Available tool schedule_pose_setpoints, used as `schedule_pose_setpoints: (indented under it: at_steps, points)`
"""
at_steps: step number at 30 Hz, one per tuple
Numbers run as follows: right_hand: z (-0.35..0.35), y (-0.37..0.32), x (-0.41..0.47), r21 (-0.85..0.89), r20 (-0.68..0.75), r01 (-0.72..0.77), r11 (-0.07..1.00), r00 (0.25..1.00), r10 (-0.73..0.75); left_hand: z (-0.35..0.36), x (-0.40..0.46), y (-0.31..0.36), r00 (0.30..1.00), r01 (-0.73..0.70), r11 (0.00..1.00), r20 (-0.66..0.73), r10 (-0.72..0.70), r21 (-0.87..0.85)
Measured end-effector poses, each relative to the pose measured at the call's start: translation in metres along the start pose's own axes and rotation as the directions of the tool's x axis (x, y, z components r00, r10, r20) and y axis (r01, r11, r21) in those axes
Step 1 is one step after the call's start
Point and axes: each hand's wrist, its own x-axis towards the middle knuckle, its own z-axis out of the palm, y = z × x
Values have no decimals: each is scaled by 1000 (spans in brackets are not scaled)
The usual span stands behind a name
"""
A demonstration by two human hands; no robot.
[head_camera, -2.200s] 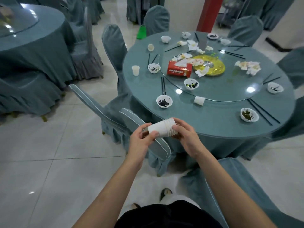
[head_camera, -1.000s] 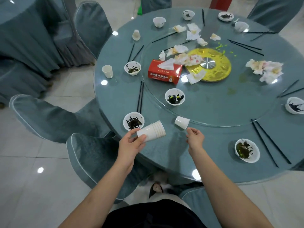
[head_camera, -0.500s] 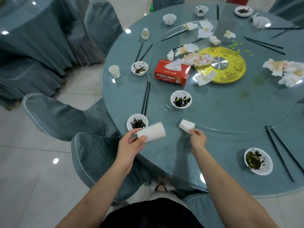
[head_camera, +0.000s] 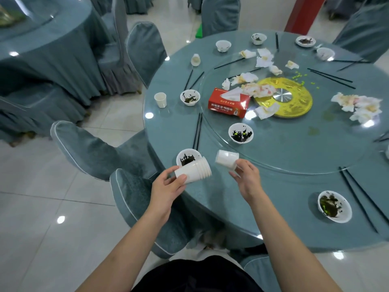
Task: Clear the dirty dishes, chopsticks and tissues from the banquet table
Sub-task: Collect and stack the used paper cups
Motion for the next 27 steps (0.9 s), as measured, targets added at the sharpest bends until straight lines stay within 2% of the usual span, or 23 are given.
schedule_pose_setpoints:
  at_steps: [9, 17, 27]
  points:
    - [70, 11, -96, 11, 264, 93, 996, 960, -93, -78, -43, 21, 999, -39, 999, 2, 39, -30]
    - [144, 55, -174, -119, 391, 131, 984, 917, -75, -164, -83, 33, 995, -95, 995, 14, 95, -41]
    - [234, 117, -239, -202, 534, 160, 966, 845, -28, -279, -122, 43, 985, -170, 974, -70, 161, -151]
